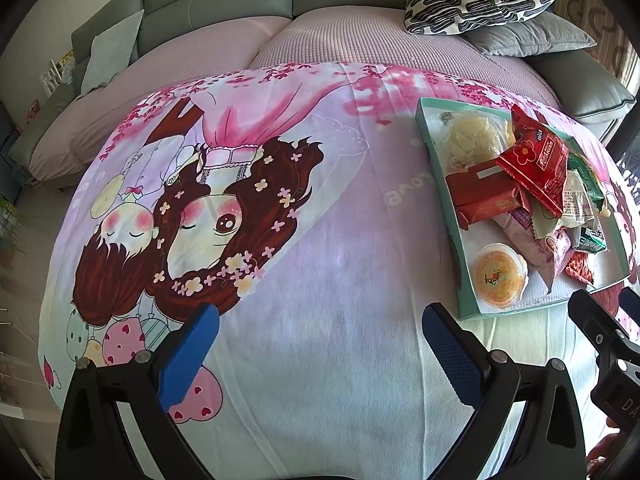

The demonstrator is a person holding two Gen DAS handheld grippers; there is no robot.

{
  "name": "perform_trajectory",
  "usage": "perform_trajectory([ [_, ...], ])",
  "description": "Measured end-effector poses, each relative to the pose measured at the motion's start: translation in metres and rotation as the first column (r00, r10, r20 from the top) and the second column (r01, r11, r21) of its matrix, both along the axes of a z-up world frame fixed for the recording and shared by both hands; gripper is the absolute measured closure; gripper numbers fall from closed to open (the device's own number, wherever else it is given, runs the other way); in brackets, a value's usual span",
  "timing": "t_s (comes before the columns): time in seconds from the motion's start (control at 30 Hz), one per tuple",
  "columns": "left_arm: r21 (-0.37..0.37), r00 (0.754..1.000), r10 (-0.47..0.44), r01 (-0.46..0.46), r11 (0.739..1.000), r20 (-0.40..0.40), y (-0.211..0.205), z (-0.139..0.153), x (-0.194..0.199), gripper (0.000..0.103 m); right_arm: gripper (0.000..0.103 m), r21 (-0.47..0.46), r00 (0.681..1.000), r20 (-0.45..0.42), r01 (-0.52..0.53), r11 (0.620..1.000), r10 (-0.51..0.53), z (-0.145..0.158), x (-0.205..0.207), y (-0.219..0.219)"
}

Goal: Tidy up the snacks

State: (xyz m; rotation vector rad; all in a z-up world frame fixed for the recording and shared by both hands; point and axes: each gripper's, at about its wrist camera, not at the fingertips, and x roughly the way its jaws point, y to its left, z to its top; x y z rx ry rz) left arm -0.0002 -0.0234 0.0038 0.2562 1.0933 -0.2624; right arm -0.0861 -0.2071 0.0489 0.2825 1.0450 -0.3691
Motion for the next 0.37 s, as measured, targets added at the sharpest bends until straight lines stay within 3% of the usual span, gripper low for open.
perform_trajectory([
  [0.37, -0.042, 0.999, 0.027, -0.026, 0.999, 0.035, 0.0062, 0.0081, -0.0003, 0.002, 0.0, 0.001, 1.0, -0.005, 0.008, 1.0, -0.008, 0.0003, -0.0005, -0.0006],
])
